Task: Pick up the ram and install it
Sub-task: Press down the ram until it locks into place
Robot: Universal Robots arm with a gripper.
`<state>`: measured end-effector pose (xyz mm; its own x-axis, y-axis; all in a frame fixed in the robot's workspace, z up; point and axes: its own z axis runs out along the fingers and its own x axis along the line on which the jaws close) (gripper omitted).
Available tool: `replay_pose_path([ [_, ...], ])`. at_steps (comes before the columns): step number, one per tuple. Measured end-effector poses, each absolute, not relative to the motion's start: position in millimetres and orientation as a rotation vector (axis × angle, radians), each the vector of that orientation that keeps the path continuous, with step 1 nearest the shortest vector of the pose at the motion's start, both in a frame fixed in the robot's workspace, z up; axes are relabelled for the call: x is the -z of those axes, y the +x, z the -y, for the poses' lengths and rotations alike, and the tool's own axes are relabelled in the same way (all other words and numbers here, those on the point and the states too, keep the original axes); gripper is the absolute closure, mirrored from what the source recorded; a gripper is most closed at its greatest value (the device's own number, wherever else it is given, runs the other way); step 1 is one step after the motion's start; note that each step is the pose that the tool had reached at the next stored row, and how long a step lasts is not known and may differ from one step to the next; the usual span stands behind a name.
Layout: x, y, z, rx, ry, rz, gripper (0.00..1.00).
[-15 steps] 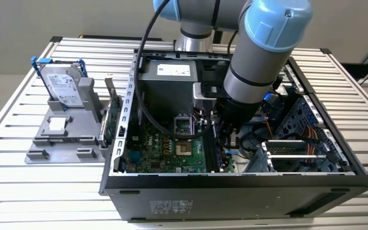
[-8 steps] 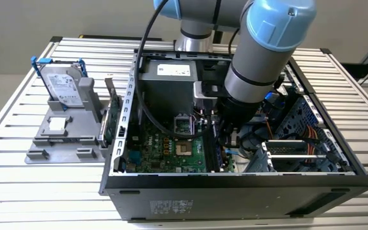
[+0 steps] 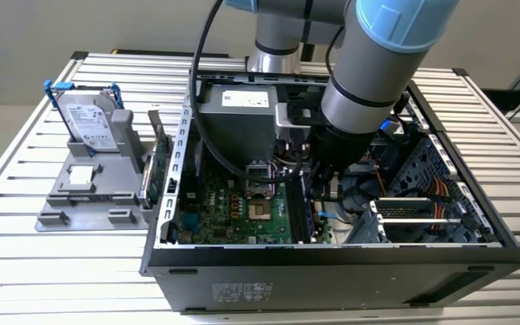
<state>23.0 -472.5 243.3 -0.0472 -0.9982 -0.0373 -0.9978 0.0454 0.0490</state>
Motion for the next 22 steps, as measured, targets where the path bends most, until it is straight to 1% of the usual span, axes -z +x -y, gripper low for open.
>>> replay_pose_path([
  [12, -245, 23, 473, 0.096, 2.163, 2.266, 1.0],
  [22, -258, 23, 473, 0.1, 2.161, 2.264, 1.0],
])
